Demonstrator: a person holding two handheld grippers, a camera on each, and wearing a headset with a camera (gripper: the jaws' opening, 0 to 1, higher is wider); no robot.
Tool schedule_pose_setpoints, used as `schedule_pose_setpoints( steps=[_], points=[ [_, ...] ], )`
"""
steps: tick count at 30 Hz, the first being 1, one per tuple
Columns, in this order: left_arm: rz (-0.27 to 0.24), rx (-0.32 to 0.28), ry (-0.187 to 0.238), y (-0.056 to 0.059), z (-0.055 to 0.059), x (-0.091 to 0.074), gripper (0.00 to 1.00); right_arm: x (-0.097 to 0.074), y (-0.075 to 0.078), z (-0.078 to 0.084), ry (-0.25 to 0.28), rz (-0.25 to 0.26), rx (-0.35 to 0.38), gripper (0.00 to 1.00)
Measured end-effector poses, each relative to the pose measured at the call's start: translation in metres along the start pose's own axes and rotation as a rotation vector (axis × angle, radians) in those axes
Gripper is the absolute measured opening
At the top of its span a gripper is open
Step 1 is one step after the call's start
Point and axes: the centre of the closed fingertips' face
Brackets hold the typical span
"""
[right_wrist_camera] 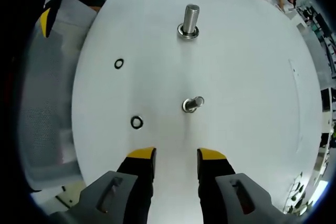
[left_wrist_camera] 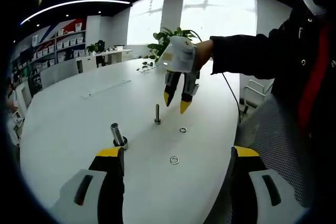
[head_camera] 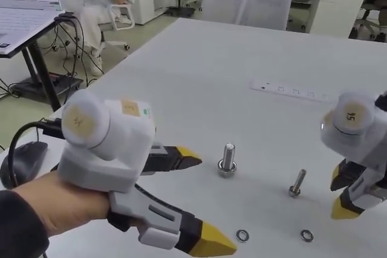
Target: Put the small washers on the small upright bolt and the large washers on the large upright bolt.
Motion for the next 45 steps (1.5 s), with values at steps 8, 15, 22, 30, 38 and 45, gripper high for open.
schedule_pose_setpoints(
  steps=[8, 15, 22, 30, 38, 45],
  points=[
    [-0.002, 0.006, 0.005, -0.001, -0.001, -0.001, 0.83, 0.000, -0.018, 0.000, 0.004, -0.014, -0.002, 0.33],
    [-0.006, 0.010, 0.010, -0.001, -0.002, -0.003, 0.83, 0.005, -0.033, -0.004, 0.013, -0.034, -0.013, 0.33],
    [-0.010, 0.012, 0.016, -0.001, -0.003, -0.004, 0.83, 0.008, -0.042, -0.015, 0.029, -0.048, -0.029, 0.33],
    [-0.013, 0.013, 0.024, 0.000, -0.005, -0.005, 0.83, 0.015, -0.050, -0.026, 0.032, -0.060, -0.058, 0.31],
    [-0.014, 0.011, 0.029, 0.001, -0.005, -0.005, 0.83, 0.021, -0.051, -0.028, 0.033, -0.059, -0.064, 0.26],
    [-0.012, 0.013, 0.031, 0.002, -0.006, -0.005, 0.83, 0.024, -0.053, -0.029, 0.030, -0.054, -0.085, 0.22]
  ],
)
Point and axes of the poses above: the centre of the closed fingertips' face, and the gripper's own axes: x roughly forward along the fingers, y roughly to its right, z roughly out of its underside, and after that the axes turned 7 degrees about z, right-handed
